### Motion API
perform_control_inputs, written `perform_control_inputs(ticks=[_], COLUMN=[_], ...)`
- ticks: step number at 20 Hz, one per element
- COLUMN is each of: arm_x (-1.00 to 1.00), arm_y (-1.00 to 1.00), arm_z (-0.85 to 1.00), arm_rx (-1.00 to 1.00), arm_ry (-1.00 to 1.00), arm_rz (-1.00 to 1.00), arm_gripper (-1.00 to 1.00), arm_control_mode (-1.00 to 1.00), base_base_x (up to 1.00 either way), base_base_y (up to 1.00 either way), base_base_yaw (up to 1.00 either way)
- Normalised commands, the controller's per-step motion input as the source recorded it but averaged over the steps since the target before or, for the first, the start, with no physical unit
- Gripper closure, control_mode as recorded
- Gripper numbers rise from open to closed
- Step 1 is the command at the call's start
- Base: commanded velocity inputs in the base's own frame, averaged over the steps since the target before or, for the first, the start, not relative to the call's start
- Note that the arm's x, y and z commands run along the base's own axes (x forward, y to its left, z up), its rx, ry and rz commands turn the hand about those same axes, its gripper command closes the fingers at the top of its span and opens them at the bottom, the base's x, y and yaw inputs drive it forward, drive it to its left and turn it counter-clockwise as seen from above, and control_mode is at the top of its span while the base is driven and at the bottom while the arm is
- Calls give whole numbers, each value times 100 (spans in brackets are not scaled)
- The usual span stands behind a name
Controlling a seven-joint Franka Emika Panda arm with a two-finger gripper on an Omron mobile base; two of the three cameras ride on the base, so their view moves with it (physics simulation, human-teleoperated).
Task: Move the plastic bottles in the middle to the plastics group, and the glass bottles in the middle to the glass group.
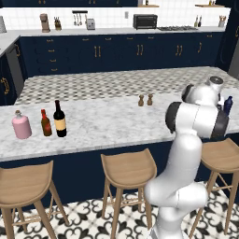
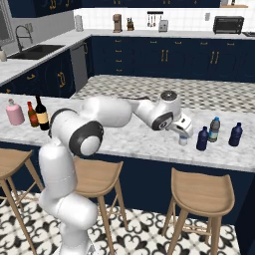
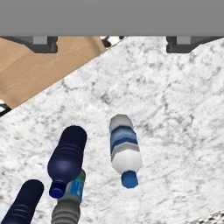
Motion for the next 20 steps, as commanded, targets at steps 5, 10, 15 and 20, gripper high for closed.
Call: perform_control_inputs(ticks=[5, 10, 15, 20], arm_x=[-100, -93, -100, -100], arm_y=[14, 42, 45, 48], arm_z=[0, 44, 62, 58], arm_rx=[0, -11, -15, -16], arm_ry=[-1, -1, -5, -11], arm_rz=[21, 18, 22, 27], arm_gripper=[-100, -100, -100, -100], arm_control_mode=[-100, -100, -100, -100], base_base_x=[0, 0, 0, 0], base_base_y=[0, 0, 0, 0], base_base_yaw=[0, 0, 0, 0])
